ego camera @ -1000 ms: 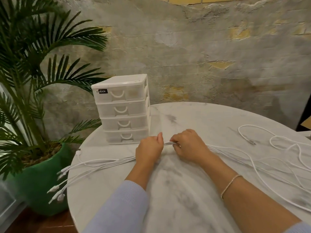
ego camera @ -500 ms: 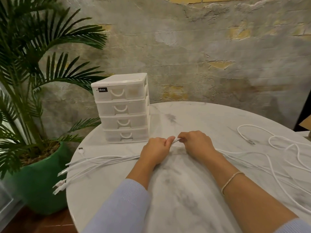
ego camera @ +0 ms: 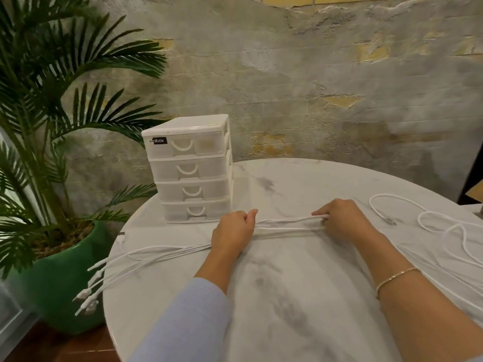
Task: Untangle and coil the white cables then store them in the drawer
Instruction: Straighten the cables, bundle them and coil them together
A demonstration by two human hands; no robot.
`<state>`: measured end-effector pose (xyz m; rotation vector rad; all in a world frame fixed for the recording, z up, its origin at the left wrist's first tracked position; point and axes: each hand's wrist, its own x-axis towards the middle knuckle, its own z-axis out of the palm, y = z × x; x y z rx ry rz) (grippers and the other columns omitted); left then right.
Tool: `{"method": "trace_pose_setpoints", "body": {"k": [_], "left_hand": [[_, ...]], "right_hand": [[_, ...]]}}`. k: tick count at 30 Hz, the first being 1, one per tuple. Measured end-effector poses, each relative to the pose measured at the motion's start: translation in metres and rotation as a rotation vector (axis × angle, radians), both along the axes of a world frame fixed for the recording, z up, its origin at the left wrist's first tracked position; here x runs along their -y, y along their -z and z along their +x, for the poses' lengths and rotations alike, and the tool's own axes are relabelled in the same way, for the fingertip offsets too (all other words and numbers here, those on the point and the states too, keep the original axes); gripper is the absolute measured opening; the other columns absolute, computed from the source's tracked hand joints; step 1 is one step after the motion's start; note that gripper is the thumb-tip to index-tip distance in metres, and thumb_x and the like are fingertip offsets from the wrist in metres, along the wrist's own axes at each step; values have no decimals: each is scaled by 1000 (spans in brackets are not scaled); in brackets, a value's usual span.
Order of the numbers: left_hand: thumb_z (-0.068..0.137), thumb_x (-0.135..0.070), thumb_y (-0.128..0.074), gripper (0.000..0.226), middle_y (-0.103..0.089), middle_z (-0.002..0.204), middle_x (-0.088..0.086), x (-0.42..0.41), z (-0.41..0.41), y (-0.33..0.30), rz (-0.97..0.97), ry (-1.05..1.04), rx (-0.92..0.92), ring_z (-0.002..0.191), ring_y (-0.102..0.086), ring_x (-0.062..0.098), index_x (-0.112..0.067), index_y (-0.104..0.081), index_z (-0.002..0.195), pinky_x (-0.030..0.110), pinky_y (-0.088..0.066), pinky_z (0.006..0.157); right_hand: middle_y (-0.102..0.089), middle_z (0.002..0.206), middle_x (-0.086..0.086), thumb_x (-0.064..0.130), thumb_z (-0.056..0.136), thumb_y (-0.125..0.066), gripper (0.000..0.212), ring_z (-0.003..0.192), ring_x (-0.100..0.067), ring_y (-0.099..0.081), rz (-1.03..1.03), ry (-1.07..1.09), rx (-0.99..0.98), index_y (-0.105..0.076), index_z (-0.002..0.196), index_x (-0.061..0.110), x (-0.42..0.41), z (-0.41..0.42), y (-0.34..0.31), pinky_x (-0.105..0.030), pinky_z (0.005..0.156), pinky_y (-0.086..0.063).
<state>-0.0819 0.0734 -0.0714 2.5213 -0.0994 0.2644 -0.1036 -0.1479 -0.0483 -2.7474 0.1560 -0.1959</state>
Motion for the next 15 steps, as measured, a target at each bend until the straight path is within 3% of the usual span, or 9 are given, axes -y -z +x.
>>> {"method": "trace_pose_setpoints", "body": {"k": [2, 5, 7, 10, 15], "left_hand": [[99, -47, -30, 51, -52, 75, 4, -1, -1, -1, 41, -8, 7, 82, -55, 27, -13, -41, 63, 32, -41, 70], [100, -46, -29, 53, -63, 90, 13, -1, -1, -1, 68, -9, 23, 90, -58, 30, -5, -55, 79, 35, -44, 75], [100, -46, -29, 50, -64, 93, 14, -1, 0, 0, 75, -4, 35, 92, -58, 30, -9, -52, 76, 35, -44, 74], [100, -47, -28, 47, -64, 93, 13, 1, -2, 0, 86, 3, 53, 91, -58, 30, -12, -48, 76, 34, -42, 72], [100, -47, -28, 51, -64, 95, 14, 0, -2, 1, 96, -8, 71, 93, -58, 31, -7, -57, 85, 36, -44, 76]], "right_hand": [[-70, 101, 0, 6, 85, -54, 32, 91, -18, -59, -28, -58, -145, -74, 99, 27, 8, -7, -8, -20, 71, -44], [-67, 83, 11, 9, 82, -59, 25, 78, -4, -57, 203, -156, -205, -73, 88, 28, 2, -23, -24, -12, 63, -41], [-65, 92, 11, 14, 84, -61, 21, 83, 0, -57, 271, -206, -74, -72, 99, 25, -16, -22, -28, -10, 71, -40], [-67, 111, 6, 25, 92, -56, 23, 103, -10, -58, 197, -256, 61, -69, 111, 20, -55, -11, -15, -14, 82, -36], [-70, 102, 1, 15, 90, -56, 19, 86, -8, -54, 206, -274, 64, -71, 102, 17, -80, -4, 1, -14, 73, -37]]}}
